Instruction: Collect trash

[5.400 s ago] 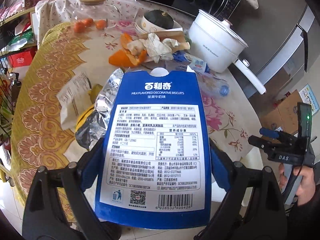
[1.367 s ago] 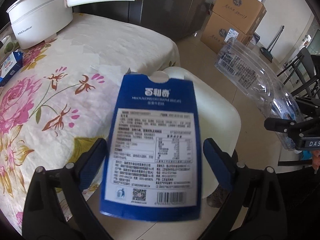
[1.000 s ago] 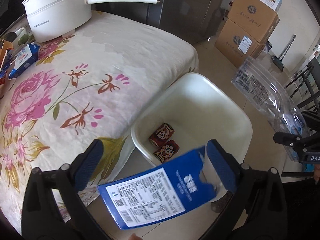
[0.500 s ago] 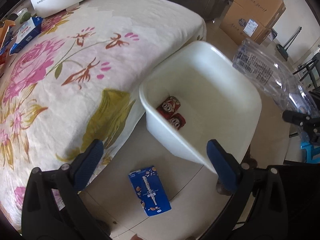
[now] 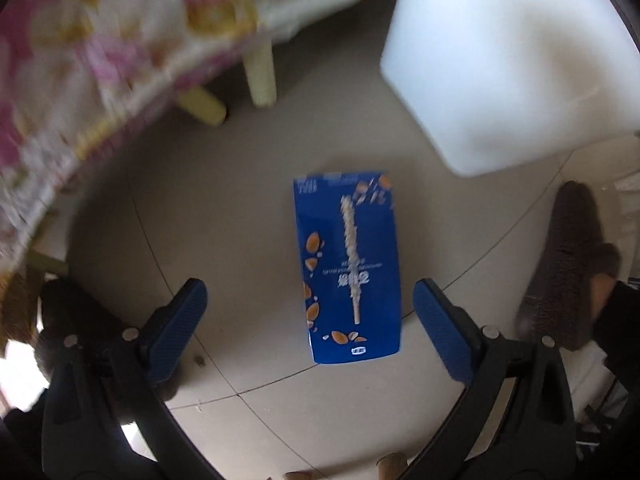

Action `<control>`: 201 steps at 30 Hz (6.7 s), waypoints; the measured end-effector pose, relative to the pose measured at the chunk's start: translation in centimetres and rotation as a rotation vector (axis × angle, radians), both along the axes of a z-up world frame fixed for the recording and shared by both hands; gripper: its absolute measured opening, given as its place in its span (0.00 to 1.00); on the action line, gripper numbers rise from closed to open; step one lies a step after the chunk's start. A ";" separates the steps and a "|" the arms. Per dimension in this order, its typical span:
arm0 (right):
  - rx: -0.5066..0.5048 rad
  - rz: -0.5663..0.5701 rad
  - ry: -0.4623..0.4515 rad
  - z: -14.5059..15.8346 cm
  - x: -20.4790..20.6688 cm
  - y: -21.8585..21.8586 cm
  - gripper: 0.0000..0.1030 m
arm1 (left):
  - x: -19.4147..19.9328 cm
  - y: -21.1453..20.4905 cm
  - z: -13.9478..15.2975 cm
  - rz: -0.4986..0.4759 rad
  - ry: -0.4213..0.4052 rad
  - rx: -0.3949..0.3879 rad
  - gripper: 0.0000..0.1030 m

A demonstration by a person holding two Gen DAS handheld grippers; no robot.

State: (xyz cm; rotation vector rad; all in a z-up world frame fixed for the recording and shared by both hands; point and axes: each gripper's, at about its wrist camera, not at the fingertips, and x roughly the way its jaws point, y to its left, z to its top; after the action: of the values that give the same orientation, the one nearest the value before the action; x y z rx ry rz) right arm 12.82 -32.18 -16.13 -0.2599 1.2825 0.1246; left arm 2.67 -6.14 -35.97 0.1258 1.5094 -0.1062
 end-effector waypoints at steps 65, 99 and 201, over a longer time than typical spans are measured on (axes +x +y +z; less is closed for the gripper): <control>-0.014 -0.037 0.076 -1.0 2.1 0.1 0.65 | 5.0 0.4 20.8 0.058 -0.397 -0.474 0.89; -0.032 -0.140 0.108 -0.9 3.6 -2.9 0.65 | 15.3 -10.5 21.4 -0.253 -0.222 -0.384 0.99; 0.372 0.239 -0.309 2.0 7.8 40.9 0.83 | 7.9 37.9 28.2 0.448 -0.673 -0.167 0.17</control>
State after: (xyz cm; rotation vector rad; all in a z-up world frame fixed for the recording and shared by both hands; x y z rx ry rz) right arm 20.62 8.70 -14.13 -0.1047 0.8970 0.5032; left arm 10.57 31.75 -7.81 -0.2893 0.8226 0.1593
